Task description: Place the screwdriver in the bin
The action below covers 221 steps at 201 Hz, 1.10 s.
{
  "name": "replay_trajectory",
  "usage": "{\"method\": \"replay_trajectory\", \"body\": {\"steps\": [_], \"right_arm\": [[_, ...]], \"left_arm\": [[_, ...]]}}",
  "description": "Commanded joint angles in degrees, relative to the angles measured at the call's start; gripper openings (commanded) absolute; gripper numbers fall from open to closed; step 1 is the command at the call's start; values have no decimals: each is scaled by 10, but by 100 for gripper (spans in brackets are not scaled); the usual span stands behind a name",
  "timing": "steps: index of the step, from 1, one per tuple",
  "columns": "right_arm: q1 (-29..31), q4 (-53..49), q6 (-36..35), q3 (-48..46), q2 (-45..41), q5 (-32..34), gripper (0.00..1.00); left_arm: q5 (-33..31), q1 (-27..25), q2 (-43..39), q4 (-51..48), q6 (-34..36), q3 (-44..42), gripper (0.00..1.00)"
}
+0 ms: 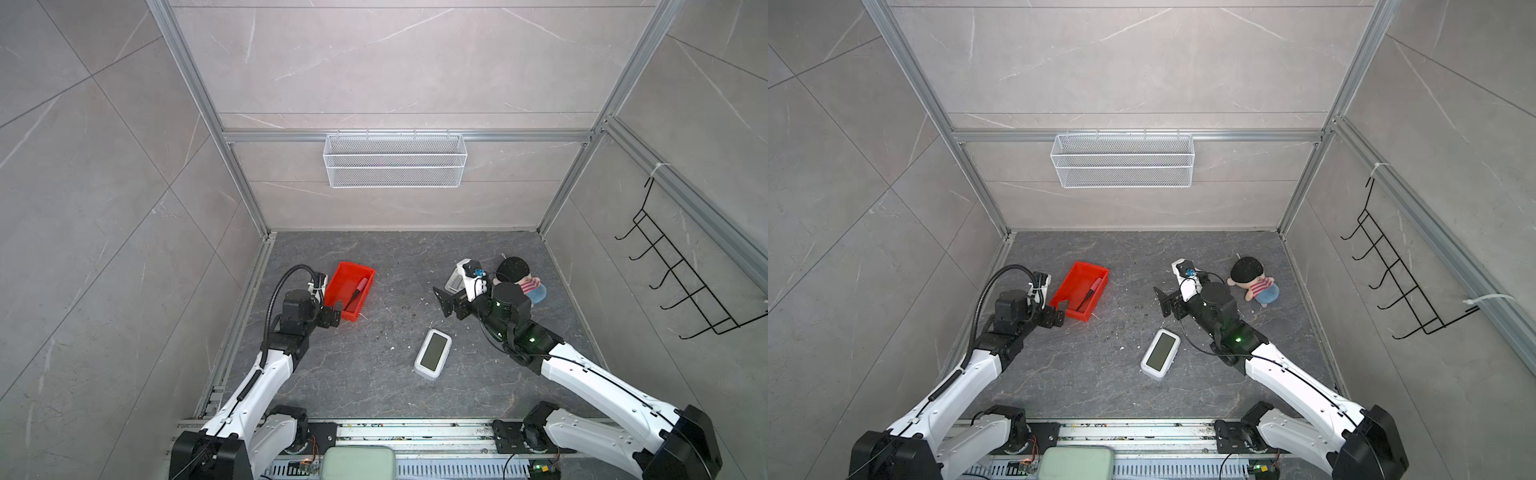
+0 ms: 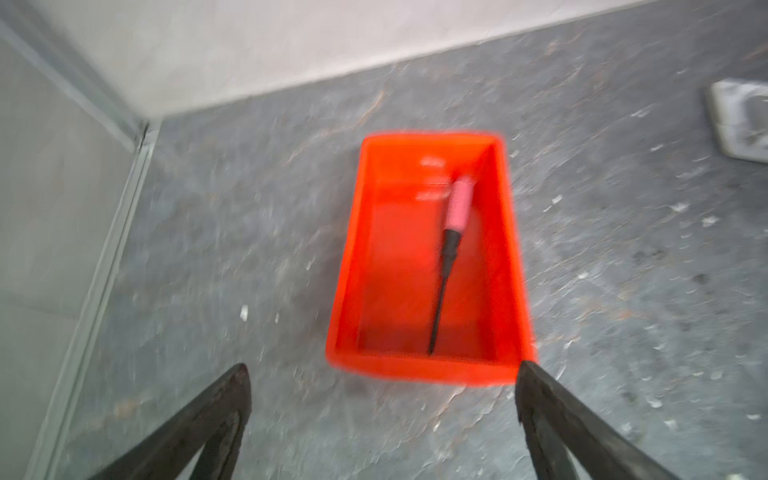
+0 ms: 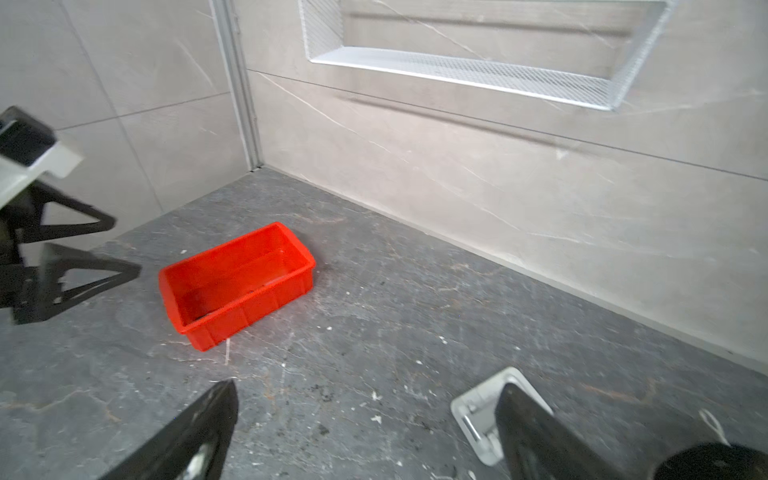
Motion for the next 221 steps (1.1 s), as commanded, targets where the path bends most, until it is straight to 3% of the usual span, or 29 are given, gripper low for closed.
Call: {"method": "replay_trajectory", "body": {"steps": [1, 38, 64, 107, 183, 221], "right_arm": [[-36, 9, -18, -40, -17, 14, 99], [-118, 86, -22, -126, -12, 6, 99], [-183, 169, -19, -182, 24, -7, 99], [-273, 315, 18, -236, 109, -44, 99], [-309, 431, 29, -233, 236, -98, 99], [-314, 456, 31, -221, 287, -108, 99]], "left_arm": [[-24, 23, -21, 112, -32, -44, 100], [-61, 34, -8, 198, -14, -90, 100], [-101, 39, 49, 274, -15, -107, 100], [-112, 52, 144, 413, -34, -131, 99], [-86, 71, 269, 503, -40, -105, 100], [-35, 99, 274, 427, -56, -66, 100]]}}
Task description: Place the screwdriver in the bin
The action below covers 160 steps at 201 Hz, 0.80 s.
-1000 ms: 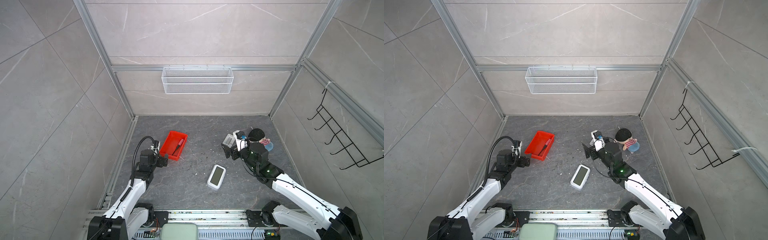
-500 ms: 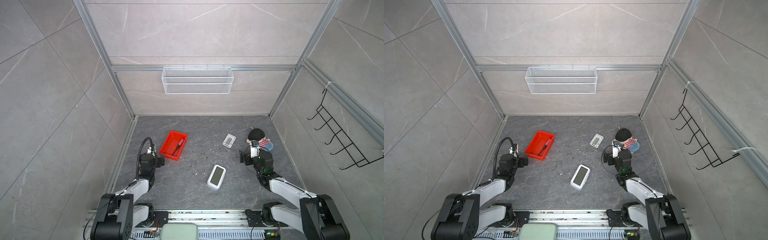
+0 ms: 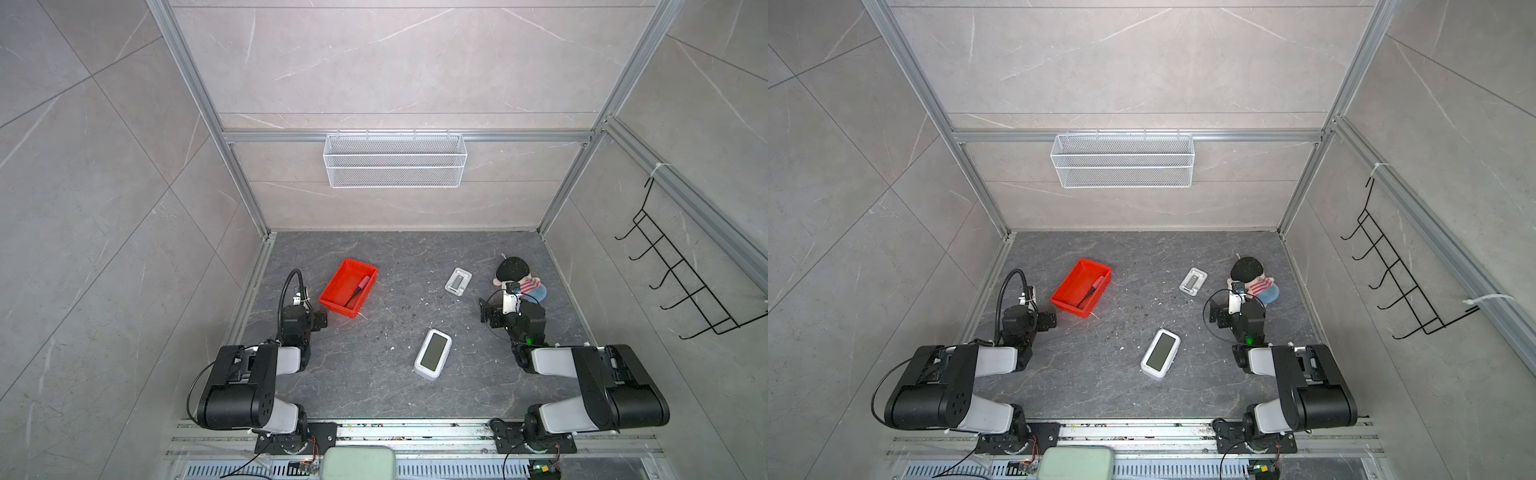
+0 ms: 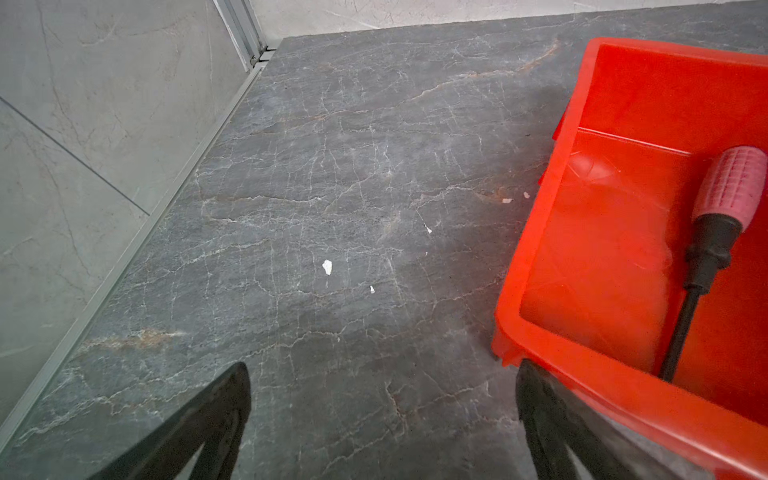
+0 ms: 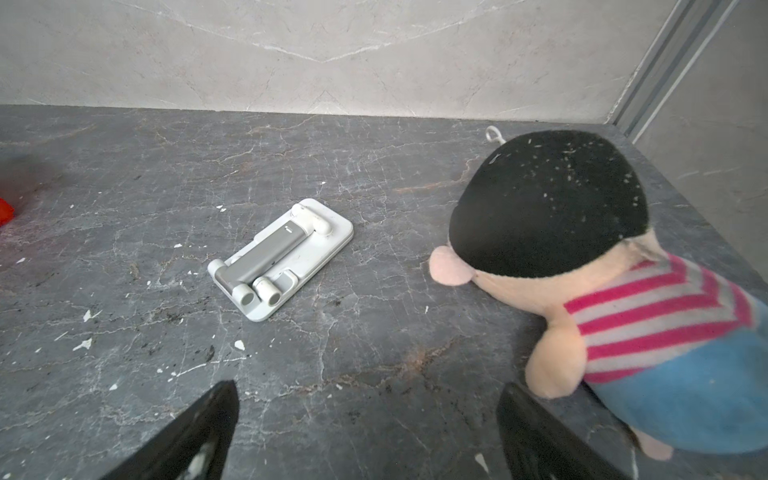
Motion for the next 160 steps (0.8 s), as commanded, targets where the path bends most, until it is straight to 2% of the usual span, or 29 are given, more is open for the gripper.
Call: {"method": "replay_trajectory", "body": {"steps": [1, 12, 29, 52, 160], "right_arm": [[-4, 30, 12, 17, 24, -20, 99], [-4, -26, 3, 41, 15, -22, 99], [-4, -15, 3, 40, 22, -22, 99], [-3, -18, 2, 40, 20, -19, 99], [-2, -24, 1, 43, 20, -16, 99]], "left_arm": [[45, 20, 4, -5, -20, 41, 100], [62, 32, 12, -9, -27, 48, 100], [83, 44, 15, -2, -32, 44, 100], [79, 44, 21, 23, -31, 32, 100], [77, 44, 20, 21, -31, 31, 100]]}}
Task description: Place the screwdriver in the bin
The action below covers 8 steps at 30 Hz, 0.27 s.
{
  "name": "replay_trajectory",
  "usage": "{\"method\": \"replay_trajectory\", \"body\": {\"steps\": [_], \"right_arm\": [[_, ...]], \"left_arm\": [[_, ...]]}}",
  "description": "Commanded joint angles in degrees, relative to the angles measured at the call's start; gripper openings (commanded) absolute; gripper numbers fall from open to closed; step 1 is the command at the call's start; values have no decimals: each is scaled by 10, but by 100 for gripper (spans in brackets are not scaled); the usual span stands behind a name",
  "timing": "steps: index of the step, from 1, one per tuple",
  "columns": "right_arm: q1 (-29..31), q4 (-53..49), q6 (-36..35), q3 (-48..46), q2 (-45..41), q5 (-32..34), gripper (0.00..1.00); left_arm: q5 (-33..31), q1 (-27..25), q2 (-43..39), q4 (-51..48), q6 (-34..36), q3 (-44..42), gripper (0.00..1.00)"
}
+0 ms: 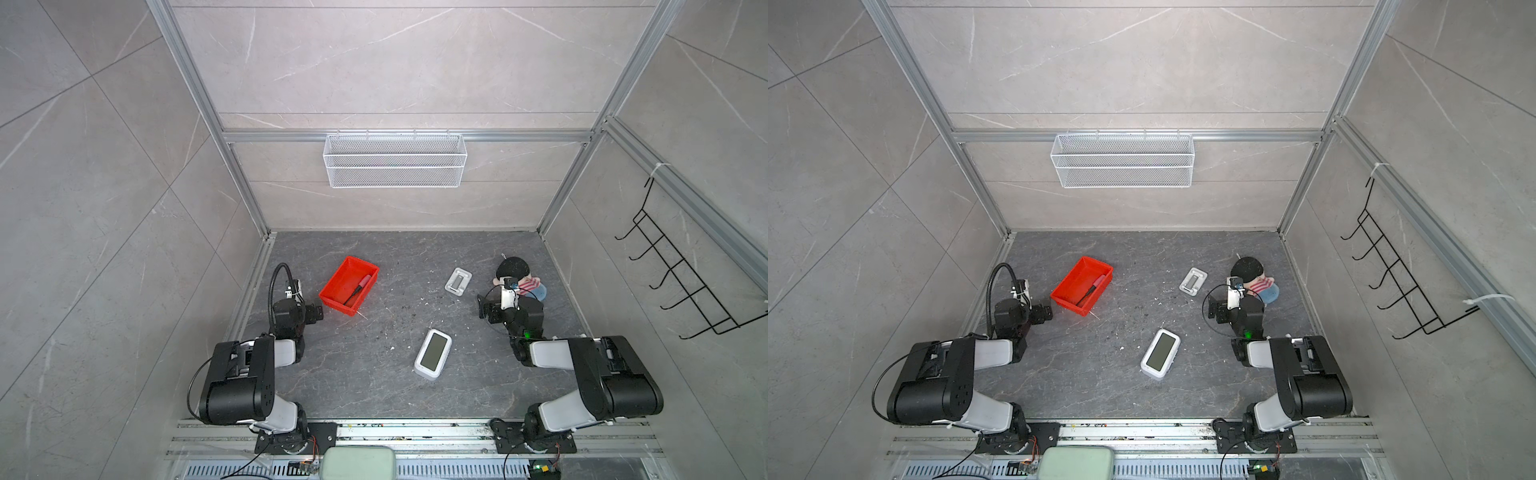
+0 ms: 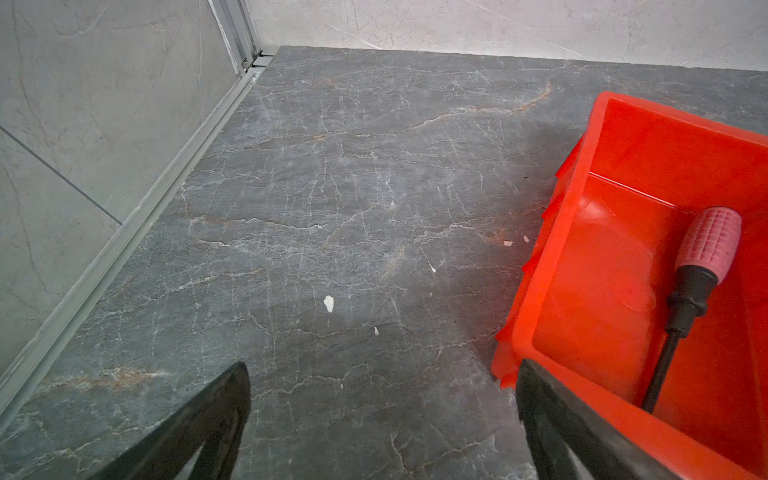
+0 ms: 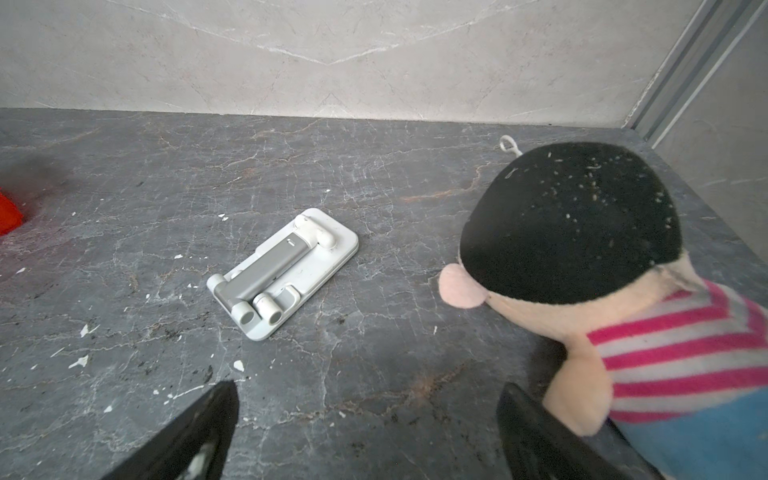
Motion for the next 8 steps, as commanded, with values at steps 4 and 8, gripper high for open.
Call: {"method": "replay_trajectory", "body": {"steps": [4, 8], "right_arm": [[2, -11, 1, 11, 2, 1, 99], [2, -10, 1, 11, 1, 3, 99]], "left_arm": [[7, 0, 2, 30, -6, -1, 100], [7, 0, 2, 30, -6, -1, 100]]}}
